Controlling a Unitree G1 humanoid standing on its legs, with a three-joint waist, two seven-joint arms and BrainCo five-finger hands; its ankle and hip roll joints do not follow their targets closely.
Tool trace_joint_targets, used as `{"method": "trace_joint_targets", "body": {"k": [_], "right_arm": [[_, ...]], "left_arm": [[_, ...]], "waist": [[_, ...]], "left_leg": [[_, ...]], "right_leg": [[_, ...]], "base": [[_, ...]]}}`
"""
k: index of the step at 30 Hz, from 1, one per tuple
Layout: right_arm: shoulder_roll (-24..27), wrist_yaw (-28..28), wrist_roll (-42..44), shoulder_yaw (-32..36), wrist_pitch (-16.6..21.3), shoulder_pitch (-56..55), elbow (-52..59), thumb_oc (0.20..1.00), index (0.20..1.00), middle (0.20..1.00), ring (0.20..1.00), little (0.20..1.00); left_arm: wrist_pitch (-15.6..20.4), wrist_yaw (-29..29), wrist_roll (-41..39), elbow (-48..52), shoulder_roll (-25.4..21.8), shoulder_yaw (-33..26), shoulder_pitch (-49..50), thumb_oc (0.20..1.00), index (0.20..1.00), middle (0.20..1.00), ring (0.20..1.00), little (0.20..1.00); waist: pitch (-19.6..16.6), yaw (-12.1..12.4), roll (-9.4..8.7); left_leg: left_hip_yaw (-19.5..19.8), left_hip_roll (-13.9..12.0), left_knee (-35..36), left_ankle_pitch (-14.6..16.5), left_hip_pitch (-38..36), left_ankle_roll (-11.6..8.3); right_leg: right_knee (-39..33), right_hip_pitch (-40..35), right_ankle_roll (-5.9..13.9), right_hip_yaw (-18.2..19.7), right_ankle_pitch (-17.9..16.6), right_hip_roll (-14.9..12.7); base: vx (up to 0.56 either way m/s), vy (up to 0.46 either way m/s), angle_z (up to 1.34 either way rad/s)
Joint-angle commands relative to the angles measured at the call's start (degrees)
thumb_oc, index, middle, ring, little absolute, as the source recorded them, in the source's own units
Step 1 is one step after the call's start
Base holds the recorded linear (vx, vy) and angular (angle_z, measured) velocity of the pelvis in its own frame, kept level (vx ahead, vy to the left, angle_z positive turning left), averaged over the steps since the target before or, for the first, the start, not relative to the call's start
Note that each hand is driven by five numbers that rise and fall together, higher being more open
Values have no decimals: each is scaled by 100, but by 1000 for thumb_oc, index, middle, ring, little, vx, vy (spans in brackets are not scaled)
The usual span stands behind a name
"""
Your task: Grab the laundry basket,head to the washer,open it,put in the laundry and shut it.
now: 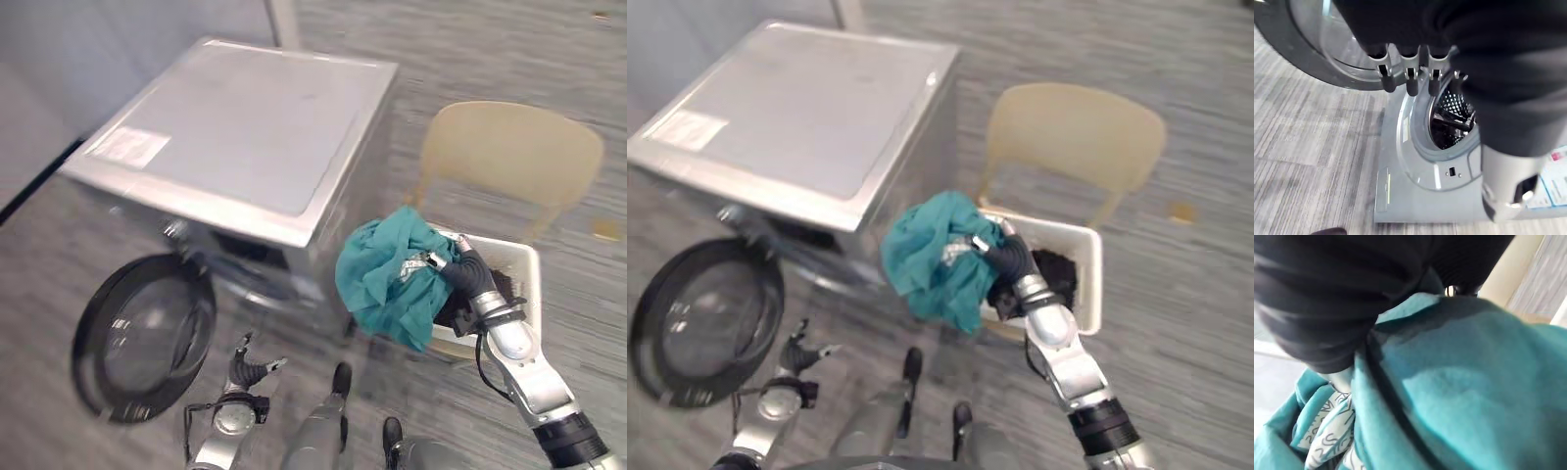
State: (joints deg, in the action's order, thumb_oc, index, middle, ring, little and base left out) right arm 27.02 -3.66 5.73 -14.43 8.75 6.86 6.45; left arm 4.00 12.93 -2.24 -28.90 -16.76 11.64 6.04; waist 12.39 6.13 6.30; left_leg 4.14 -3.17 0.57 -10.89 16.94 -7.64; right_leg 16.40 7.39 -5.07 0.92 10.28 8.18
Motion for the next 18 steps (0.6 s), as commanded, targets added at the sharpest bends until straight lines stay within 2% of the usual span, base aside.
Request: {"method": "trace_joint_targets", "body": {"k": [1, 2, 3, 4, 5, 6, 7, 9, 10, 11, 14, 15, 18], "right_arm": [[-27, -9, 281, 76, 441, 481, 778, 200, 200, 200, 200, 200], [-27, -9, 281, 76, 441, 481, 777, 200, 200, 200, 200, 200], [14, 67, 302, 8, 427, 602, 843, 200, 200, 200, 200, 200], [14, 67, 302, 7, 427, 602, 843, 200, 200, 200, 200, 200], [18, 149, 318, -135, 451, 753, 872, 200, 200, 200, 200, 200], [-14, 182, 337, -184, 439, 816, 865, 200, 200, 200, 200, 200], [-18, 182, 337, -187, 440, 822, 861, 200, 200, 200, 200, 200], [-134, 280, 329, -468, 369, 1007, 691, 200, 200, 200, 200, 200], [-137, 280, 327, -473, 373, 1013, 682, 200, 200, 200, 200, 200], [-232, 320, 318, -705, 327, 1145, 471, 200, 200, 200, 200, 200], [-337, 357, 373, -928, 278, 1298, 198, 200, 200, 200, 200, 200], [-393, 387, 394, -1143, 257, 1467, -10, 200, 200, 200, 200, 200], [-470, 367, 507, -1346, 238, 1642, -243, 200, 200, 200, 200, 200]], "left_arm": [[453, -192, -125, 787, -527, 44, -254, 1000, 1000, 1000, 1000, 1000], [453, -192, -125, 787, -526, 44, -253, 1000, 1000, 1000, 1000, 1000], [589, -391, -80, 1417, -767, 165, -253, 1000, 1000, 1000, 1000, 1000], [588, -391, -80, 1418, -768, 164, -252, 1000, 1000, 1000, 1000, 1000], [735, -504, 80, 1988, -1031, 295, -301, 1000, 1000, 1000, 1000, 1000], [781, -558, 91, 2187, -1121, 355, -325, 1000, 1000, 1000, 1000, 1000], [776, -561, 90, 2195, -1125, 348, -322, 1000, 1000, 1000, 1000, 1000], [879, -635, 226, 2644, -1314, 558, -522, 1000, 1000, 1000, 1000, 1000], [874, -635, 227, 2651, -1315, 554, -517, 1000, 1000, 1000, 1000, 1000], [910, -620, 443, 2890, -1420, 670, -652, 1000, 1000, 1000, 1000, 1000], [932, -587, 821, 2979, -1592, 782, -807, 1000, 1000, 1000, 1000, 1000], [956, -533, 1365, 3096, -1846, 1033, -1097, 1000, 1000, 1000, 1000, 1000], [996, -389, 1872, 3149, -2063, 1343, -1522, 1000, 1000, 1000, 1000, 1000]], "waist": [[-3, -101, -631], [-8, -102, -629], [-55, -187, -746], [-60, -189, -746], [-135, -292, -811], [-182, -353, -812], [-186, -363, -817], [-378, -501, -757], [-377, -520, -758], [-500, -512, -748], [-552, -481, -810], [-602, -424, -863], [-632, -366, -921]], "left_leg": [[-599, 306, -483, 348, 157, 410], [-597, 305, -485, 348, 163, 410], [-712, 318, -884, 809, -39, 519], [-709, 317, -884, 808, -33, 519], [-981, 219, -1124, 1269, -418, 558], [-1123, 145, -1129, 1419, -670, 554], [-1118, 150, -1109, 1389, -663, 555], [-1364, 48, -686, 1517, -1306, 495], [-1349, 54, -639, 1491, -1330, 494], [-1327, 82, -299, 1405, -1418, 465], [-1198, 148, -98, 1349, -1529, 473], [-1170, 163, 35, 1327, -1635, 480], [-1121, 191, 121, 1305, -1715, 486]], "right_leg": [[-1262, -635, 809, -209, -260, -662], [-1264, -631, 809, -211, -262, -660], [-1404, -536, 853, -474, -429, -861], [-1405, -532, 852, -476, -431, -860], [-1474, -476, 895, -760, -513, -1002], [-1509, -459, 900, -890, -544, -1041], [-1521, -452, 898, -898, -564, -1043], [-1592, -433, 935, -1261, -634, -1080], [-1604, -448, 936, -1278, -637, -1081], [-1709, -517, 963, -1390, -674, -1060], [-1816, -630, 969, -1381, -737, -1040], [-1861, -736, 983, -1394, -754, -1023], [-1883, -819, 1003, -1382, -761, -1010]], "base": [[-349, -49, 71], [-537, -99, 115], [-188, -50, 102], [-315, -69, 141], [-164, -11, 88], [-172, -12, 69], [-85, 29, 60], [-71, 55, 71], [-2, 88, 89], [43, 65, 85], [51, 55, 37], [47, 39, 20], [36, 39, 13]]}}
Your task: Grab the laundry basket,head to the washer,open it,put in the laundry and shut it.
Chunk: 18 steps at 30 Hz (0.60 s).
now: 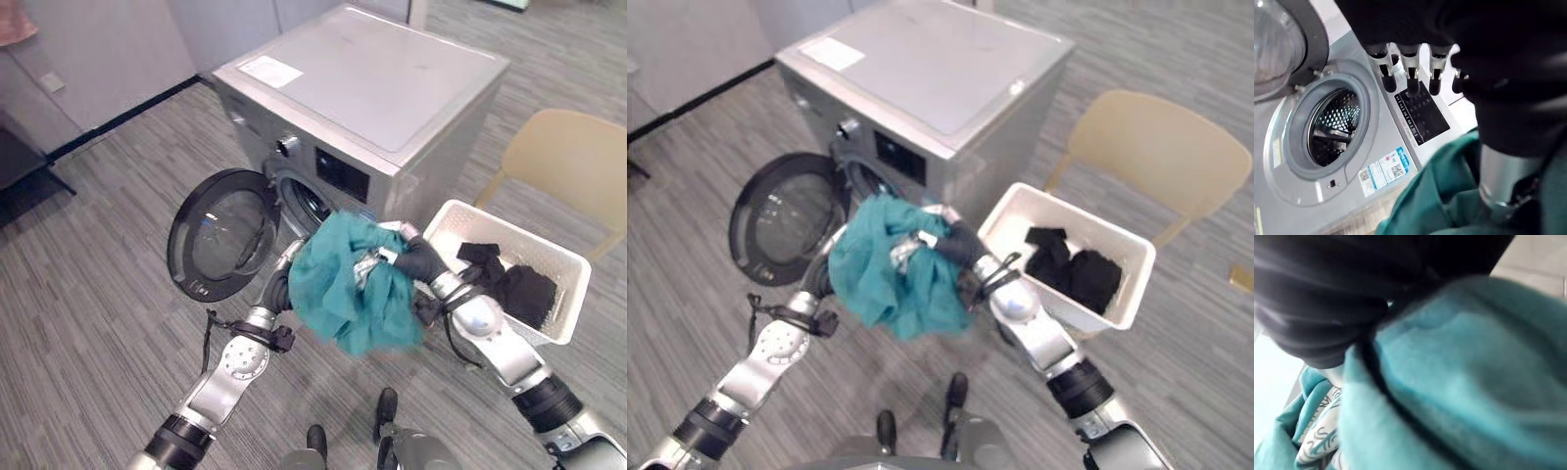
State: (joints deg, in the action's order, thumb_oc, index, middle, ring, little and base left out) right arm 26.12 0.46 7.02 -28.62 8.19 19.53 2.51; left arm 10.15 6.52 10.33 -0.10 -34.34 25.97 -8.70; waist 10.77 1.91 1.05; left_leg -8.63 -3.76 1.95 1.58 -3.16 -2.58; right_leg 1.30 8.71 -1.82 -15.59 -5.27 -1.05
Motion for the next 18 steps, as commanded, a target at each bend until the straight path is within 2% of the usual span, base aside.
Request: {"method": "trace_joint_targets", "body": {"k": [1, 5, 7, 8, 14, 15, 16, 18], "right_arm": [[-460, -76, 483, -65, 278, 521, 11, 200, 200, 200, 200, 200], [-637, -145, 618, -258, 248, 712, -177, 200, 200, 200, 200, 200], [-637, -146, 617, -249, 252, 719, -185, 200, 200, 200, 200, 200], [-744, -226, 529, -365, 238, 848, -291, 200, 200, 200, 200, 200], [-871, -337, 514, -381, 156, 887, -517, 200, 200, 200, 200, 200], [-920, -350, 509, -370, 116, 877, -575, 200, 200, 200, 200, 200], [-980, -368, 529, -373, 105, 886, -664, 200, 200, 200, 200, 200], [-1041, -407, 534, -341, 83, 878, -746, 200, 200, 200, 200, 200]], "left_arm": [[383, 359, 827, 288, -329, 157, -298, 1000, 1000, 1000, 1000, 1000], [395, 424, 923, 298, -206, 591, -788, 1000, 1000, 1000, 1000, 1000], [399, 434, 926, 279, -199, 608, -810, 1000, 1000, 1000, 1000, 1000], [371, 466, 831, 235, 38, 863, -1111, 1000, 1000, 1000, 1000, 1000], [321, 375, 662, 54, 262, 1080, -1211, 1000, 1000, 1000, 1000, 1000], [296, 309, 599, -7, 312, 1117, -1154, 721, 721, 721, 721, 721], [274, 287, 582, -70, 363, 1164, -1154, 200, 200, 200, 200, 200], [236, 274, 554, -197, 451, 1187, -1148, 200, 200, 200, 200, 200]], "waist": [[-509, 86, -454], [-587, 128, -529], [-580, 137, -531], [-622, 130, -568], [-661, 110, -558], [-674, 98, -555], [-678, 85, -546], [-693, 64, -525]], "left_leg": [[199, 268, 24, 55, 252, -13], [258, 327, 97, 48, 198, 14], [258, 328, 100, 47, 195, 15], [288, 355, 148, 49, 173, 39], [298, 396, 245, 43, 113, 83], [284, 403, 268, 51, 95, 92], [283, 409, 279, 53, 84, 101], [262, 423, 305, 63, 65, 108]], "right_leg": [[-376, -997, 694, 287, 788, -87], [-400, -1045, 725, 332, 760, -88], [-401, -1047, 726, 332, 760, -89], [-420, -1061, 756, 340, 730, -105], [-440, -1058, 791, 420, 682, -114], [-461, -1066, 799, 435, 672, -116], [-465, -1064, 802, 464, 664, -114], [-489, -1070, 806, 500, 648, -114]], "base": [[16, 16, 13], [34, 47, 13], [18, 29, 4], [38, 59, 1], [25, 41, 2], [23, 29, -4], [29, 42, -4], [18, 32, -3]]}}
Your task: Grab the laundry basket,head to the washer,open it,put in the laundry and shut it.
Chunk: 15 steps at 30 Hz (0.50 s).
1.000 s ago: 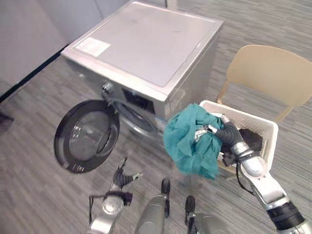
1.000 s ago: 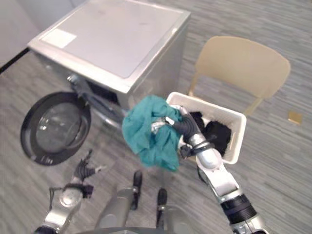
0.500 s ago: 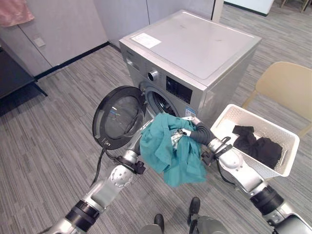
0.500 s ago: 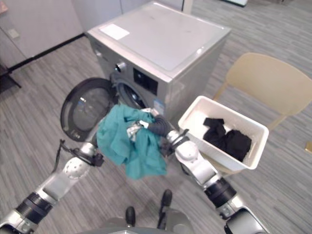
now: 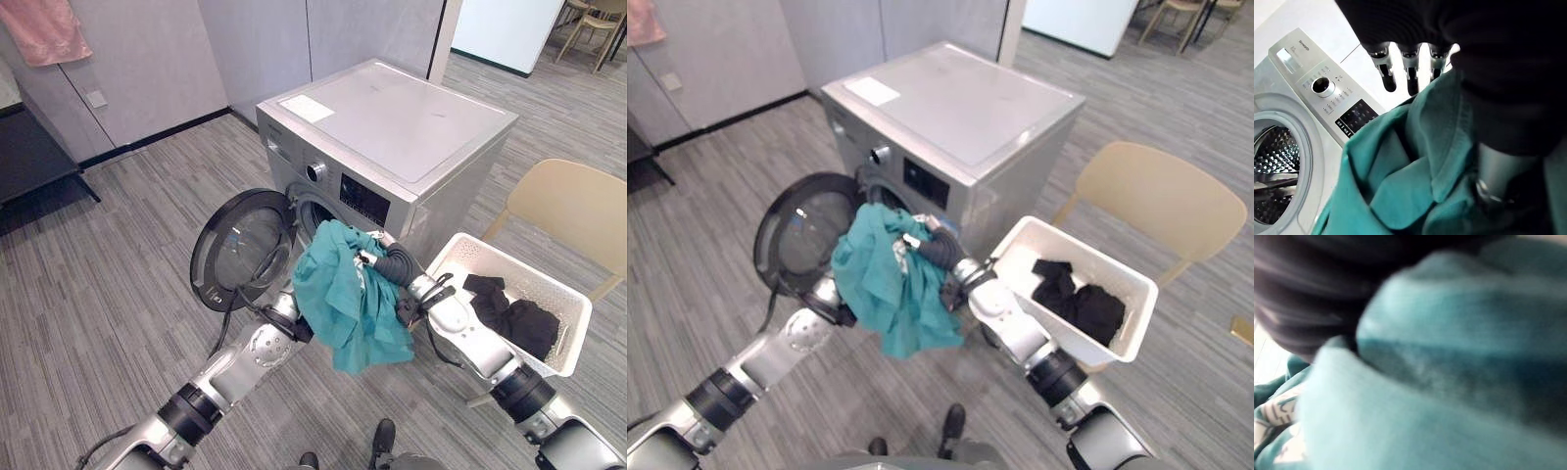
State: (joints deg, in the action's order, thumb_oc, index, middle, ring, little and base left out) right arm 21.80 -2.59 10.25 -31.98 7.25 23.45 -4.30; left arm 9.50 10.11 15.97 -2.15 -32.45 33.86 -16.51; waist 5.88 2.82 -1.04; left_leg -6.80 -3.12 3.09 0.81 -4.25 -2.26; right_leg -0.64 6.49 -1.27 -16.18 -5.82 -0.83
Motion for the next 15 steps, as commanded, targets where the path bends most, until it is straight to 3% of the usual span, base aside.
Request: {"method": "trace_joint_targets", "body": {"k": [1, 8, 9, 10, 11, 15], "right_arm": [[-609, -103, 210, -5, 180, 487, -69, 200, 200, 200, 200, 200], [-673, -156, 166, 76, 123, 303, -231, 200, 200, 200, 200, 200], [-672, -156, 165, 74, 122, 301, -230, 228, 228, 228, 228, 228], [-684, -151, 179, 104, 102, 231, -256, 953, 953, 953, 953, 953], [-674, -148, 179, 115, 83, 200, -265, 1000, 1000, 1000, 1000, 1000], [-621, -134, 178, 180, 65, 118, -219, 1000, 1000, 1000, 1000, 1000]], "left_arm": [[304, -82, -7, -1, 266, 400, -370, 200, 200, 200, 200, 200], [178, -9, -36, -442, 564, 271, -288, 200, 200, 200, 200, 200], [179, -9, -37, -441, 565, 270, -285, 200, 200, 200, 200, 200], [153, 33, -122, -504, 621, 184, -213, 200, 200, 200, 200, 200], [138, 60, -148, -546, 640, 138, -187, 200, 200, 200, 200, 200], [80, 186, -226, -695, 687, -60, -95, 200, 200, 200, 200, 200]], "waist": [[-205, -24, -314], [-234, -138, -220], [-234, -139, -218], [-248, -157, -205], [-251, -166, -199], [-274, -195, -196]], "left_leg": [[77, 359, 191, 141, 173, 76], [29, 382, 191, 198, 86, 93], [29, 381, 191, 199, 83, 93], [17, 384, 191, 211, 50, 99], [8, 386, 191, 220, 32, 100], [-11, 380, 191, 245, -27, 104]], "right_leg": [[-298, -849, 752, 561, 701, -136], [-343, -916, 771, 650, 676, -161], [-344, -919, 771, 651, 676, -160], [-347, -941, 770, 678, 679, -154], [-351, -956, 768, 692, 678, -151], [-352, -993, 769, 732, 679, -145]], "base": [[24, 33, -5], [16, 28, -2], [0, 0, 0], [0, 0, 0], [37, 30, -4], [20, 8, -3]]}}
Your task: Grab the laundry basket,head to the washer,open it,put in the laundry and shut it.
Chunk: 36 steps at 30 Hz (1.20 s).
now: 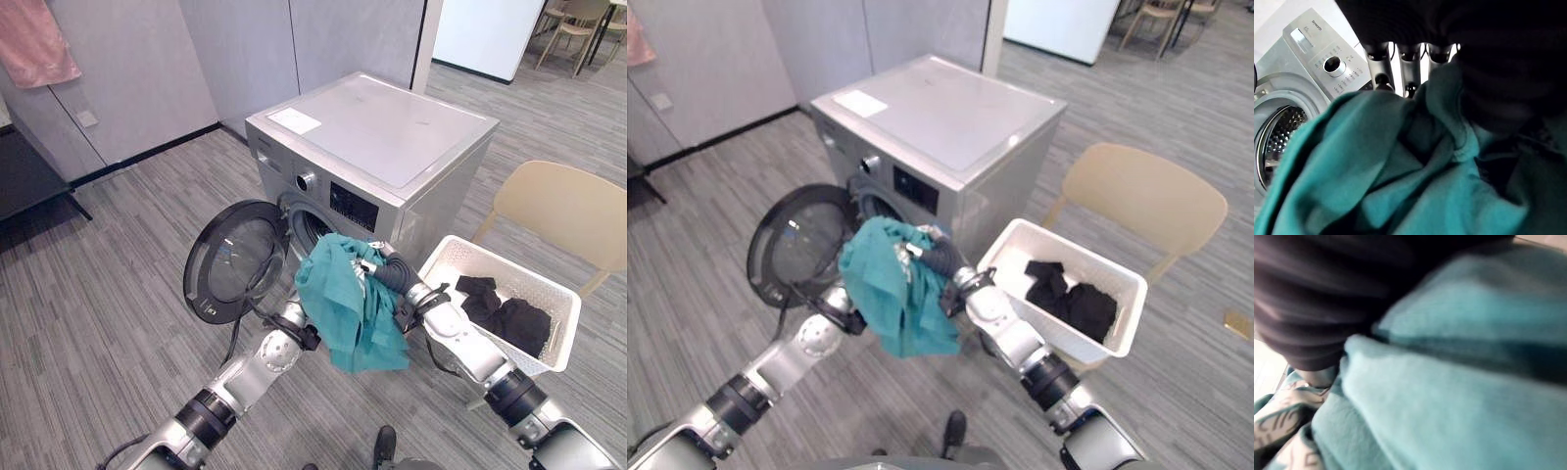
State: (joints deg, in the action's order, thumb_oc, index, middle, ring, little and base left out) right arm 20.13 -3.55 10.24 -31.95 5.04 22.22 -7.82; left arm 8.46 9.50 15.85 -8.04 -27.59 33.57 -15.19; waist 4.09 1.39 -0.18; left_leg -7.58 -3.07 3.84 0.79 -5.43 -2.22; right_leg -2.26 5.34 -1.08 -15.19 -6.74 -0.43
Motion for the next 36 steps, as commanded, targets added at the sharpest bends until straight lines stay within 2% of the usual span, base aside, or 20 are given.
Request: {"method": "trace_joint_targets", "body": {"k": [1, 6, 10, 22, 24, 27, 28, 33, 35, 36], "right_arm": [[-433, -39, 175, 203, 288, 233, 152, 1000, 1000, 1000, 1000, 1000], [-286, -94, 9, 346, 303, 175, 342, 1000, 1000, 1000, 1000, 1000], [153, -209, -241, 1015, 371, -344, 970, 1000, 1000, 1000, 1000, 1000], [456, -236, -546, 2287, 302, -1864, 1051, 1000, 1000, 1000, 1000, 1000], [603, -108, -824, 2678, 212, -2465, 783, 1000, 1000, 1000, 1000, 1000], [635, -99, -958, 2794, 203, -2692, 548, 1000, 1000, 1000, 1000, 1000], [661, -45, -1249, 2959, 121, -2997, 146, 1000, 1000, 1000, 1000, 1000], [592, 13, -1590, 2999, 69, -3202, -749, 1000, 1000, 1000, 1000, 1000], [527, 49, -1633, 2951, 49, -3254, -1076, 1000, 1000, 1000, 1000, 1000], [468, 6, -1640, 2911, 33, -3190, -1395, 1000, 1000, 1000, 1000, 1000]], "left_arm": [[178, 274, -245, -147, 213, -74, -205, 200, 200, 200, 200, 200], [149, 394, -384, -258, 265, -308, -73, 200, 200, 200, 200, 200], [232, 254, -850, 75, 18, -1082, 991, 200, 200, 200, 200, 200], [152, 38, -1943, -186, 346, -2233, 1973, 200, 200, 200, 200, 200], [135, -127, -2133, -334, 370, -2612, 2289, 200, 200, 200, 200, 200], [128, -190, -2162, -429, 369, -2752, 2411, 200, 200, 200, 200, 200], [83, -314, -2177, -591, 371, -2995, 2614, 200, 200, 200, 200, 200], [-8, -426, -2281, -1095, 436, -3378, 2852, 200, 200, 200, 200, 200], [-42, -424, -2353, -1406, 490, -3514, 2891, 200, 200, 200, 200, 200], [-61, -381, -2388, -1576, 509, -3579, 2859, 200, 200, 200, 200, 200]], "waist": [[-99, -59, -285], [-125, -78, -291], [-122, -28, -295], [-142, -90, -319], [-126, -125, -315], [-117, -139, -317], [-71, -150, -307], [46, -154, -290], [153, -133, -284], [323, -111, -293]], "left_leg": [[62, 373, 116, 252, 79, 101], [29, 362, 116, 263, 42, 105], [50, 362, 116, 253, 47, 111], [79, 364, 116, 236, 69, 110], [83, 364, 116, 226, 77, 106], [86, 363, 116, 222, 83, 106], [88, 360, 116, 205, 100, 114], [86, 349, 116, 171, 169, 131], [99, 350, 90, 144, 208, 143], [112, 350, -196, 179, 410, 143]], "right_leg": [[-187, -880, 749, 648, 771, -182], [-189, -902, 746, 688, 771, -169], [-199, -903, 751, 680, 751, -173], [-225, -910, 765, 662, 740, -176], [-218, -907, 767, 650, 745, -175], [-207, -906, 768, 643, 747, -175], [-181, -884, 768, 633, 757, -172], [-95, -785, 752, 648, 788, -175], [-54, -724, 726, 656, 800, -171], [-8, -637, 694, 670, 810, -205]], "base": [[18, 1, -3], [12, -4, -7], [3, -7, -8], [0, 0, 0], [0, 0, 0], [0, 0, 0], [0, 0, 0], [-33, -19, 0], [-80, -25, 1], [-84, -16, 1]]}}
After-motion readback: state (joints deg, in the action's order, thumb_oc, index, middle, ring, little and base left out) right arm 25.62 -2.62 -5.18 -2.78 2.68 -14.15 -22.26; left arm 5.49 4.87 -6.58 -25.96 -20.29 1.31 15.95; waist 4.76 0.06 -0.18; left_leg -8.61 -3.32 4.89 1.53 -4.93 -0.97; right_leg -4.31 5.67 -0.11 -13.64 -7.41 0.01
